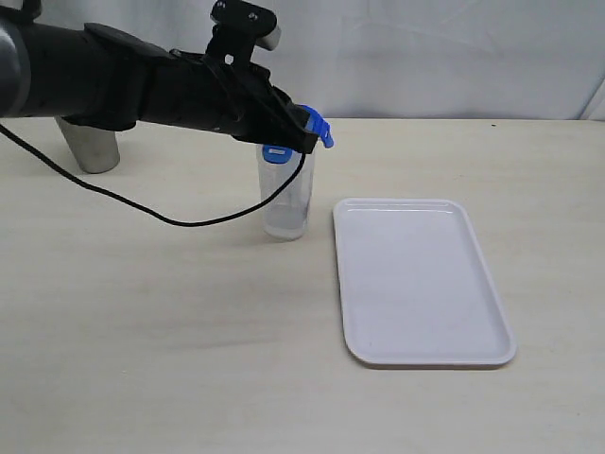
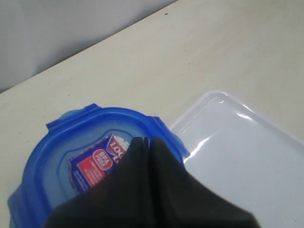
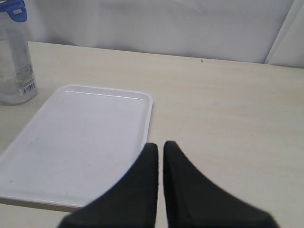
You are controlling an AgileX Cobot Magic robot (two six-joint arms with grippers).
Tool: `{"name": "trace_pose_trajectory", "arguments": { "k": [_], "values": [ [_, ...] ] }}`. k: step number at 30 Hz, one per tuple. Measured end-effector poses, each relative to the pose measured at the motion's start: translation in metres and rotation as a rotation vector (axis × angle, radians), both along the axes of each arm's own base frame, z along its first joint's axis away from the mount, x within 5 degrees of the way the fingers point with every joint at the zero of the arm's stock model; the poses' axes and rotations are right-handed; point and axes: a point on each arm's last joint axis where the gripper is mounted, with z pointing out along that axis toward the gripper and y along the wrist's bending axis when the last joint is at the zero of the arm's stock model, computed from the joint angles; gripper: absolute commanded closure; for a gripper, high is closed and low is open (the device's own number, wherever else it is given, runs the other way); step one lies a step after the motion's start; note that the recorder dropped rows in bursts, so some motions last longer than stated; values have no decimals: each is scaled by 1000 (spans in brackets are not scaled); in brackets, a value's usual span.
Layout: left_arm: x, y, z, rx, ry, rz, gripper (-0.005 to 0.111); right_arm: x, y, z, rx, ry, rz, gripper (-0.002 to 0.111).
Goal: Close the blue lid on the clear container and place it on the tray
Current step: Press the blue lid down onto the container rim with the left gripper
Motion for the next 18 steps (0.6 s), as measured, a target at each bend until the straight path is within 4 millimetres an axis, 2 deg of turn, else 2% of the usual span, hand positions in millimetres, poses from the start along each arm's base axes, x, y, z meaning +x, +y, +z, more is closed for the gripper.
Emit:
{"name": "trace_pose_trajectory", "arguments": {
  "k": [18],
  "values": [
    [1,-1,-3,1,5,-4,107,0,0,0,0,0,0,104]
  ]
}}
